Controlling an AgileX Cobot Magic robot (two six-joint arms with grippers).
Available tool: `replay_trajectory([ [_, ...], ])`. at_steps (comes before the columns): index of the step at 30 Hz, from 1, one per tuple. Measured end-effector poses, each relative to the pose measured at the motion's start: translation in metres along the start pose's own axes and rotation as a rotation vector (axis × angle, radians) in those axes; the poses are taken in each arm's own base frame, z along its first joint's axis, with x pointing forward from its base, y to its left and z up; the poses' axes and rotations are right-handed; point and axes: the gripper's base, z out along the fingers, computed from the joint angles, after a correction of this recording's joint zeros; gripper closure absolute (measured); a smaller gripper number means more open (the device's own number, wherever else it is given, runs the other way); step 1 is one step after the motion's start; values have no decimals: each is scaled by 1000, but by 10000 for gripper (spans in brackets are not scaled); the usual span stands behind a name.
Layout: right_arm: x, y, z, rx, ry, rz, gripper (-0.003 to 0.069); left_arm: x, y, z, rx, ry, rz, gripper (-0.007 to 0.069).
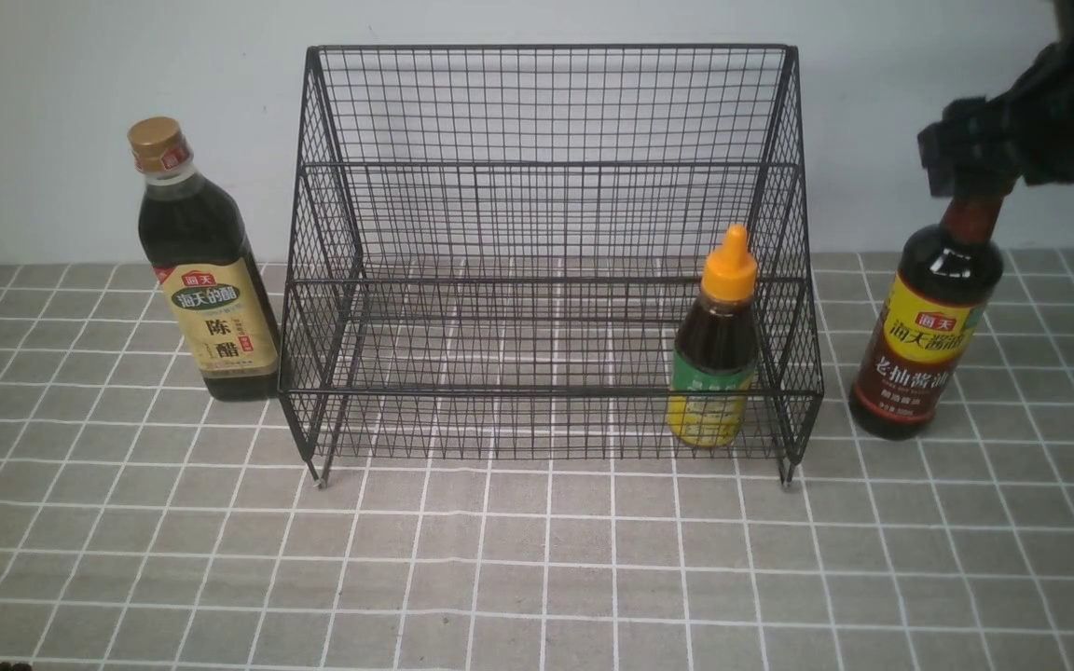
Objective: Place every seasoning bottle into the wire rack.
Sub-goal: Use the right arm to grab the condiment bottle closest to it, then use the right arm to put the condiment bottle back on the shelf
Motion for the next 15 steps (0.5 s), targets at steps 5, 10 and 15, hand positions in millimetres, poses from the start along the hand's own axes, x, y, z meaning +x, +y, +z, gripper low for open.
replay_trajectory([
  [5,1,1,5,-8,12,5,393,0,0,0,0,0,0,631],
  [10,2,1,0,-15,15,-19,384,0,0,0,0,0,0,631],
  [15,2,-2,-28,-7,-9,-74,384,0,0,0,0,0,0,631],
])
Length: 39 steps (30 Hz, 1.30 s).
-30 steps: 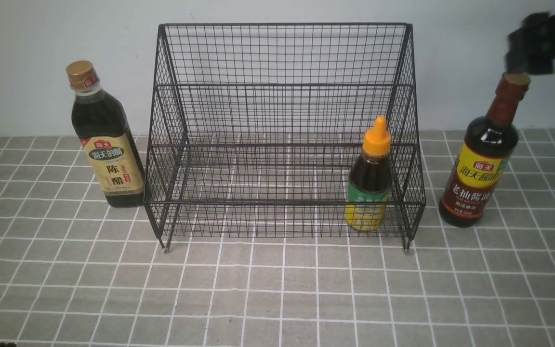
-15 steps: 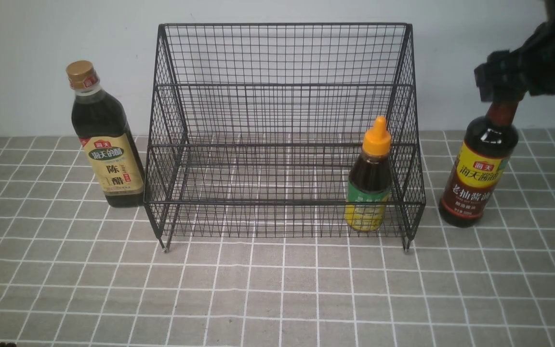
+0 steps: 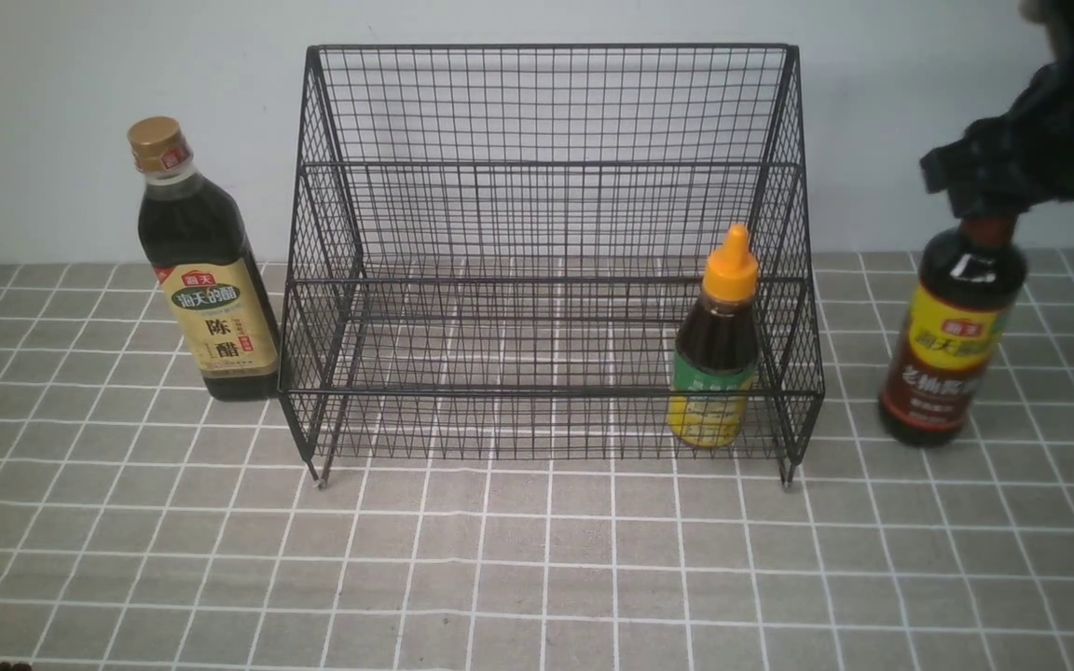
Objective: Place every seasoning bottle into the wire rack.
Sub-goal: Use the right arm to put the condiment bottle back on the shelf
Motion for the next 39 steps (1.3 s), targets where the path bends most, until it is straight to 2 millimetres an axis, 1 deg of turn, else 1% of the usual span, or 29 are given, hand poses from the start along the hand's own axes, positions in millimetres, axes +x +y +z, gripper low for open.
replay_trajectory([
  [2,-3,-2,-22,4,-48,-22,384,0,0,0,0,0,0,631],
  [3,-3,-2,-25,5,-59,-21,384,0,0,0,0,0,0,631],
  [5,-6,-2,-46,0,-116,-44,384,0,0,0,0,0,0,631],
  [8,-11,2,-67,-14,-173,-70,384,0,0,0,0,0,0,631],
  [10,-20,7,-82,-34,-209,-93,384,0,0,0,0,0,0,631],
  [13,-38,17,-109,-80,-301,-106,384,0,0,0,0,0,0,631],
  [15,-49,22,-124,-103,-361,-110,384,0,0,0,0,0,0,631],
  [16,-51,24,-127,-107,-373,-113,384,0,0,0,0,0,0,631],
  [17,-59,28,-136,-127,-414,-116,384,0,0,0,0,0,0,631],
  [18,-65,32,-141,-140,-438,-117,384,0,0,0,0,0,0,631],
  [20,-75,39,-145,-167,-472,-121,384,0,0,0,0,0,0,631],
  [22,-82,46,-143,-191,-485,-124,384,0,0,0,0,0,0,631],
  [24,-89,54,-136,-219,-485,-128,384,0,0,0,0,0,0,631],
  [25,-93,60,-129,-239,-477,-126,384,0,0,0,0,0,0,631],
  [28,-98,68,-110,-278,-450,-111,384,0,0,0,0,0,0,631],
  [29,-99,69,-108,-282,-445,-109,384,0,0,0,0,0,0,631],
  [33,-100,77,-80,-299,-392,-113,383,0,0,0,0,0,0,631],
  [34,-100,77,-80,-299,-392,-113,384,0,0,0,0,0,0,631],
  [36,-100,79,-65,-298,-365,-124,384,0,0,0,0,0,0,631],
  [37,-100,80,-64,-298,-363,-124,384,0,0,0,0,0,0,631],
  [39,-100,81,-56,-298,-346,-127,384,0,0,0,0,0,0,631],
])
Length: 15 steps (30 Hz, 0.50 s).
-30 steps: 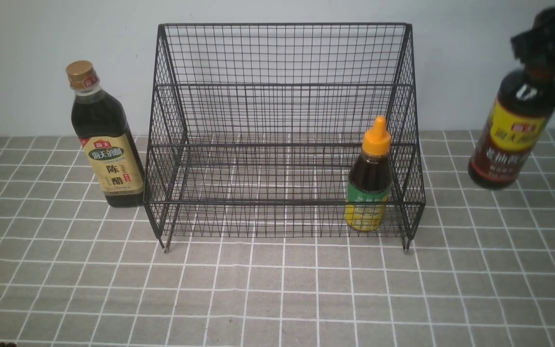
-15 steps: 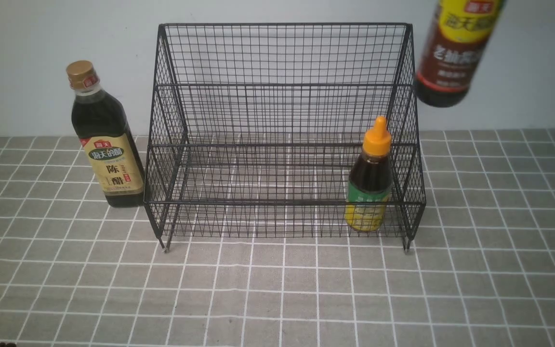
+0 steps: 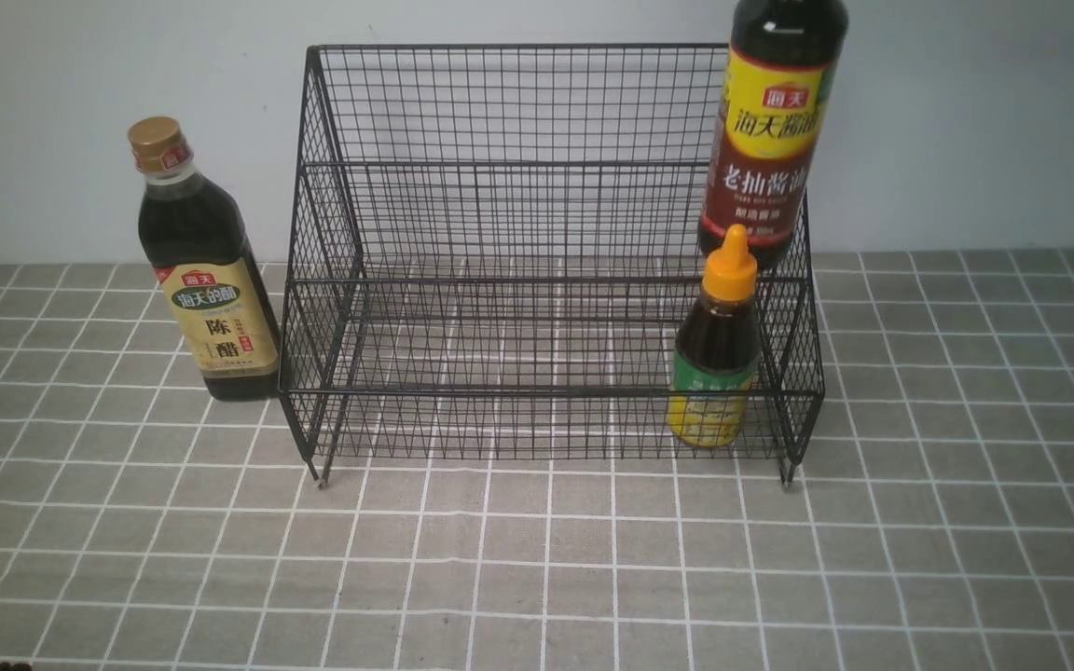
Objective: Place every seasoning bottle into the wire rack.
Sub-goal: Use the right arm to put the condiment bottle back on the shelf
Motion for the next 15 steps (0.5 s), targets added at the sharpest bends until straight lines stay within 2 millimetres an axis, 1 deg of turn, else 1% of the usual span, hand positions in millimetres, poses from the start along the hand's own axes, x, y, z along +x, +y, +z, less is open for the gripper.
replay_trajectory([
  [2,1,0,3,-1,8,-2,384,0,0,0,0,0,0,631],
  [8,12,-1,23,-7,75,-10,384,0,0,0,0,0,0,631],
  [9,18,-2,31,-11,109,-8,384,0,0,0,0,0,0,631],
  [10,21,-2,35,-14,133,-7,384,0,0,0,0,0,0,631],
  [11,22,-2,36,-14,138,-7,384,0,0,0,0,0,0,631],
  [13,31,-2,46,-21,201,6,384,0,0,0,0,0,0,631],
  [15,35,-2,50,-25,230,7,384,0,0,0,0,0,0,631],
])
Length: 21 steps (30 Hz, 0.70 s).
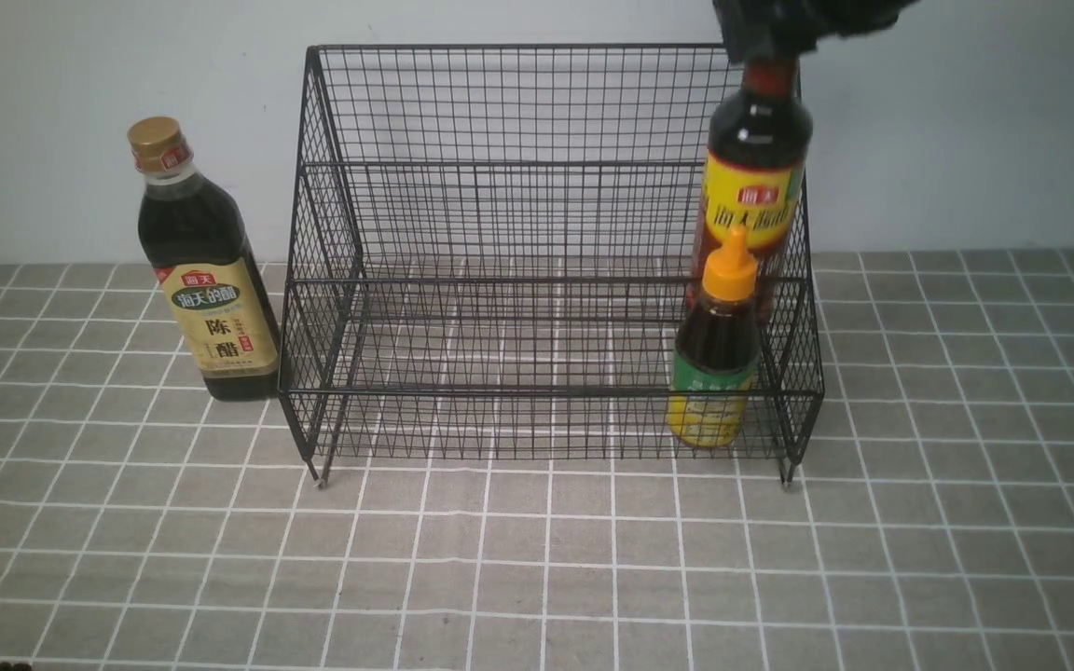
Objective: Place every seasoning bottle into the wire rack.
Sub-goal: Use the right arm to put the condiment bottle back on the shelf
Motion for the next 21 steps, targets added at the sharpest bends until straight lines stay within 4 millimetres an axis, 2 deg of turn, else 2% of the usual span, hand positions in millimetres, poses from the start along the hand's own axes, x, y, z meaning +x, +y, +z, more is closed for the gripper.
replay_trajectory([
  [6,12,0,17,-13,106,4,384,0,0,0,0,0,0,631],
  [12,12,0,16,-19,110,8,357,0,0,0,0,0,0,631],
  [17,4,2,2,-25,58,14,240,0,0,0,0,0,0,631],
  [21,0,3,-11,-23,33,15,214,0,0,0,0,0,0,631],
])
